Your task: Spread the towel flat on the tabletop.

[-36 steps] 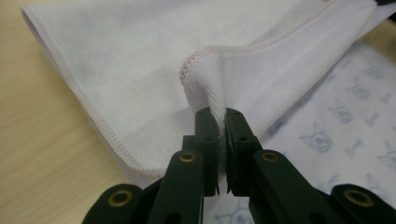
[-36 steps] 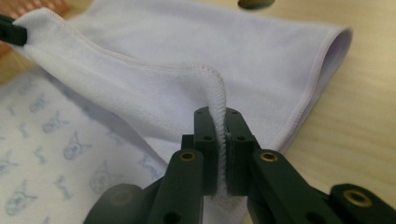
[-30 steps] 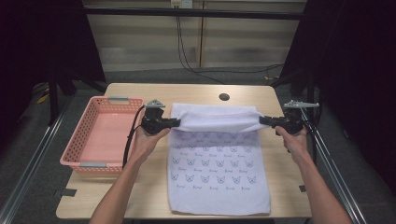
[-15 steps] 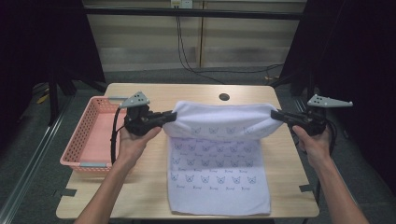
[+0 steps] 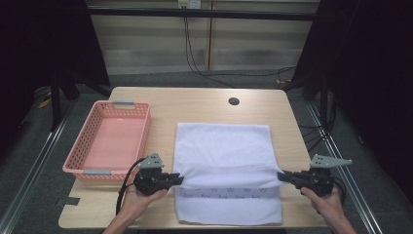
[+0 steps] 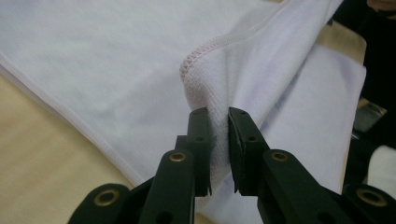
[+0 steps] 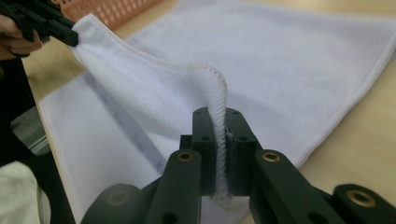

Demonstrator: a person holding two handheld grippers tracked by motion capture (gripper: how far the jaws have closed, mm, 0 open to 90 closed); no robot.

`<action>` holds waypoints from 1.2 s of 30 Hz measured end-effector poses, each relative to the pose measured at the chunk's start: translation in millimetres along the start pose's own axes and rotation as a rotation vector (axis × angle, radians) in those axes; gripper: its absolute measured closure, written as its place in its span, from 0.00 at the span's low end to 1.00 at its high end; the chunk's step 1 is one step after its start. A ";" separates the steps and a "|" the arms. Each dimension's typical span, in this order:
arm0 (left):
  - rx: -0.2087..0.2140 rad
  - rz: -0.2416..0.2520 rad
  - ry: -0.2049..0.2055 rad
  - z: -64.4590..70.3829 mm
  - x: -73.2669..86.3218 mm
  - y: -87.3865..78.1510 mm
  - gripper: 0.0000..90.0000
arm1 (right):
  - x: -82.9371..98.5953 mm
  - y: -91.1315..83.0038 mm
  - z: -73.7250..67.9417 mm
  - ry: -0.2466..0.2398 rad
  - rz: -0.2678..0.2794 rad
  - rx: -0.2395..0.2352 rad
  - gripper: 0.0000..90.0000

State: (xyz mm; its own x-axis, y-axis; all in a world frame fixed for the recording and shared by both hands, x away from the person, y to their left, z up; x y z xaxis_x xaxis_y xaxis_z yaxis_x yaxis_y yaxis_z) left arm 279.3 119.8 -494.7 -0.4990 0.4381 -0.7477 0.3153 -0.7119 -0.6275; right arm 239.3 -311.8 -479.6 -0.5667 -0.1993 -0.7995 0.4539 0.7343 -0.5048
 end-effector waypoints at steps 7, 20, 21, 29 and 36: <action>0.037 -0.068 0.006 6.1 17.2 11.4 0.84 | 27.4 9.3 -8.3 -0.005 -0.134 -0.029 0.86; 0.137 -0.073 0.085 27.5 32.6 -15.0 0.78 | 37.6 -7.5 -38.1 -0.039 -0.177 -0.105 0.70; 0.140 -0.048 0.091 30.1 31.5 -21.2 0.77 | 35.9 -11.1 -38.4 -0.038 -0.159 -0.101 0.69; 0.096 0.052 0.054 10.5 7.7 -19.9 0.74 | 22.4 -10.6 -24.6 0.001 -0.066 -0.052 0.63; -0.011 -0.006 -0.002 -30.3 -17.1 26.0 0.69 | -1.6 25.1 6.5 0.001 -0.087 0.039 0.58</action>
State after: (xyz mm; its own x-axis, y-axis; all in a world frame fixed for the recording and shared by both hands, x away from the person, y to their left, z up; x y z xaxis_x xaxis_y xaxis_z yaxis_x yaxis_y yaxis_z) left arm 320.5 110.4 -504.9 -0.5021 0.4414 -0.7437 0.3213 -0.7031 -0.6343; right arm 256.1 -297.2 -493.1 -0.6058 -0.2609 -0.7516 0.4295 0.6880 -0.5850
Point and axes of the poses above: each handheld gripper's, and its own axes: y roughly forward along the jaws, x roughly out of its underside, z roughly to its right, the point moved 4 cm from there along y, roughly forward along the jaws, and after that the axes turned 5 degrees about -x, right-handed, at the moved point
